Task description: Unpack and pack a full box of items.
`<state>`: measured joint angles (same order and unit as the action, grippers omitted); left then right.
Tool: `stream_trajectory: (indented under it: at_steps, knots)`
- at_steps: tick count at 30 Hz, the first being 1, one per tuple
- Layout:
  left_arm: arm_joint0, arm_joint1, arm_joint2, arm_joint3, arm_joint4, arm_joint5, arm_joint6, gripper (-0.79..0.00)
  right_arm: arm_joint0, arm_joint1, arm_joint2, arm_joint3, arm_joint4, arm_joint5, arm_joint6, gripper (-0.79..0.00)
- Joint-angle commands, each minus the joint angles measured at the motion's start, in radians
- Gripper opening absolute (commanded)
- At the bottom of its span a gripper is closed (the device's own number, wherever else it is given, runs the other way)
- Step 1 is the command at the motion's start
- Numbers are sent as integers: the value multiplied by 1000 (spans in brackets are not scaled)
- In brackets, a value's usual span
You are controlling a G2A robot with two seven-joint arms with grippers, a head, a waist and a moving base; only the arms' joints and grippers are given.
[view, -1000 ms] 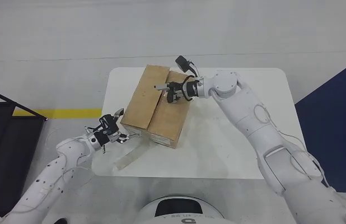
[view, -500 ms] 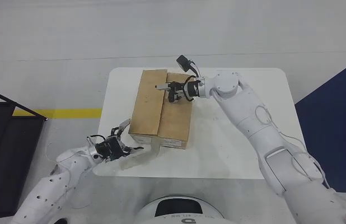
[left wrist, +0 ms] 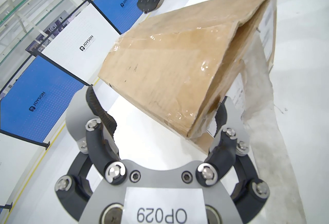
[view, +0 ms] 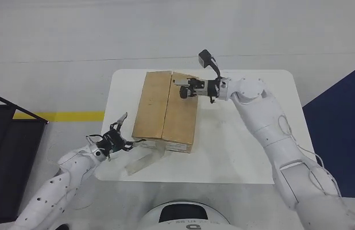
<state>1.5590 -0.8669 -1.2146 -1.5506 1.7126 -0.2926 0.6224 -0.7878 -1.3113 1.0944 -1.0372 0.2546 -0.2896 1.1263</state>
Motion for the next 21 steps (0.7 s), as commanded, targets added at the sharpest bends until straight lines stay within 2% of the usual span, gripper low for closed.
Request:
stream_trajectory:
  at_steps: [1, 5, 13, 18, 21]
  knots:
    - [-23, -7, 17, 13, -13, -2, -19, 0, -53, 21, 61, -54, -2, -1, 9, 0]
    - [-71, -21, 47, 43, -25, -8, -58, 0, -150, 49, 136, -167, -35, 3, -19, 0]
    - [-139, -39, 75, 90, -36, -14, -110, 0, -304, 77, 209, -344, -146, -97, -160, 0]
    - [-161, -46, 104, 115, 24, -26, -115, 0, -349, 88, 243, -388, -131, -123, -178, 0]
    - [-173, -52, 132, 130, 96, 8, -105, 0, -353, 91, 246, -396, -129, -122, -179, 0]
